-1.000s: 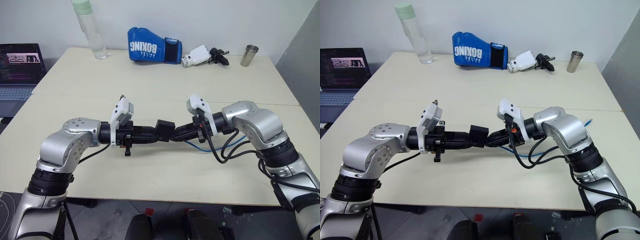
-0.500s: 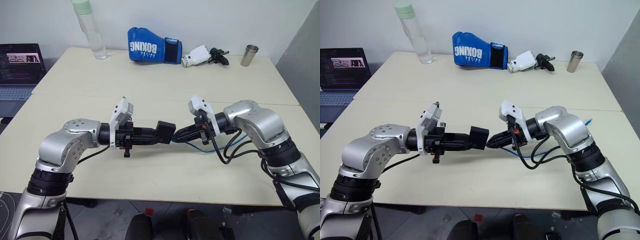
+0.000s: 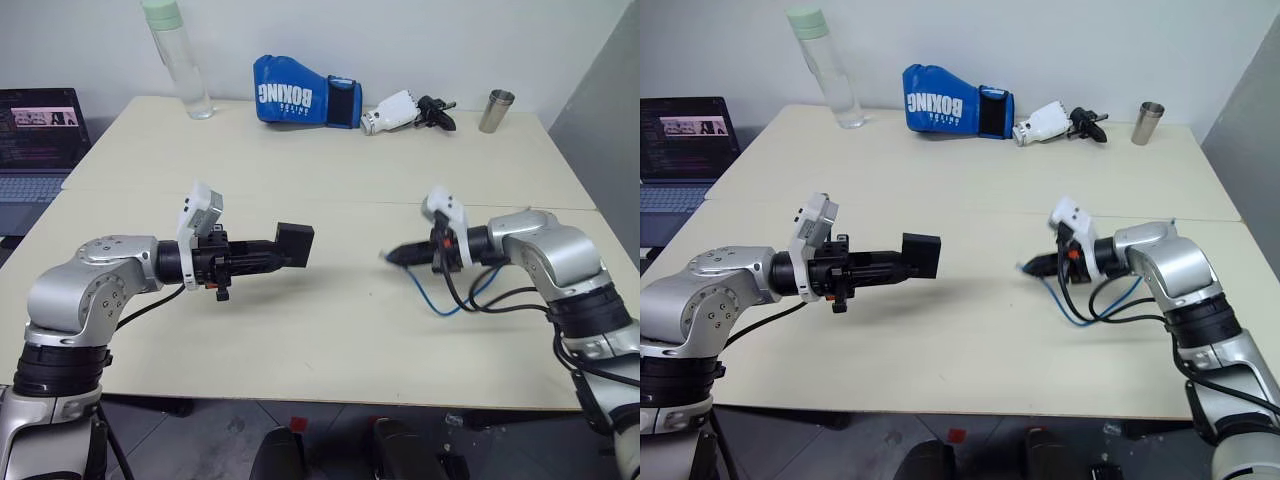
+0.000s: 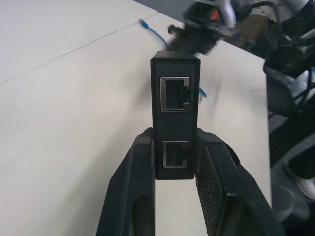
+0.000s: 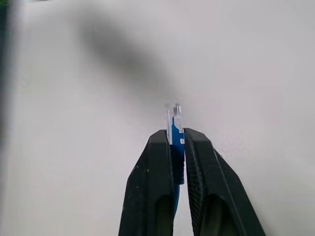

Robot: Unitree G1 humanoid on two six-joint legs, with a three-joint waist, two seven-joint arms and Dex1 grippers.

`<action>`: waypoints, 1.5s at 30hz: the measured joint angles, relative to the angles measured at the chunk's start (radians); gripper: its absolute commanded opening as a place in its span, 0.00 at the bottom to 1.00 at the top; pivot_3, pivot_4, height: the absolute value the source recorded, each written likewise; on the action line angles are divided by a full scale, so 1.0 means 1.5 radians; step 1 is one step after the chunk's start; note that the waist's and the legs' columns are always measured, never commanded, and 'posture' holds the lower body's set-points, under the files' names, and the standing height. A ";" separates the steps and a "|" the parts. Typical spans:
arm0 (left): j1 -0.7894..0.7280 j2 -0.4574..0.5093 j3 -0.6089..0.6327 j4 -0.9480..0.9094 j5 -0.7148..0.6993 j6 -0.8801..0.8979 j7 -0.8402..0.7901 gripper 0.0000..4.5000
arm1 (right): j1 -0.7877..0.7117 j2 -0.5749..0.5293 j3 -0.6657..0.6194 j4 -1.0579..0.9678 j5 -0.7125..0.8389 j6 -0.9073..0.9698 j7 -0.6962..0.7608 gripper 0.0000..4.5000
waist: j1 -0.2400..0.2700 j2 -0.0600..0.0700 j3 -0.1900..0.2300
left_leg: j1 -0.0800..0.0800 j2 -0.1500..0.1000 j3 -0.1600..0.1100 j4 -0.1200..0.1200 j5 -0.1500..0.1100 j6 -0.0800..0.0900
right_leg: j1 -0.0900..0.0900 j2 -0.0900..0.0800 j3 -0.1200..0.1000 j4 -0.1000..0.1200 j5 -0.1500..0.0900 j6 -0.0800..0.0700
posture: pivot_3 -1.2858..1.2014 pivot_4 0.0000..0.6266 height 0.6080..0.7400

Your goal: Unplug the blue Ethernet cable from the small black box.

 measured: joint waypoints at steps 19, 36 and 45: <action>0.022 -0.084 0.000 0.009 0.051 -0.071 0.134 0.17 | -0.053 0.135 -0.103 0.209 -0.093 -0.186 -0.242 0.77 | -0.007 0.001 0.000 | -0.001 0.000 0.001 -0.002 0.002 -0.003 | -0.002 -0.002 0.001 0.000 0.000 0.000 | 0.52 0.24 1.00; 0.023 -0.291 0.038 0.345 0.280 -0.476 0.424 0.17 | 0.056 0.176 0.026 -0.174 -0.012 -0.062 -0.107 0.95 | 0.002 0.000 0.000 | -0.001 0.000 0.000 0.000 0.000 0.000 | -0.001 -0.003 0.000 0.000 0.000 0.000 | 0.52 0.24 1.00; -0.001 -0.304 0.038 0.473 0.308 -0.600 0.432 0.17 | 0.055 0.204 0.038 -0.173 -0.018 -0.063 -0.105 0.95 | 0.003 0.000 -0.001 | 0.000 0.000 0.000 0.000 0.000 0.000 | 0.000 -0.003 -0.002 0.001 0.000 0.000 | 0.52 0.24 1.00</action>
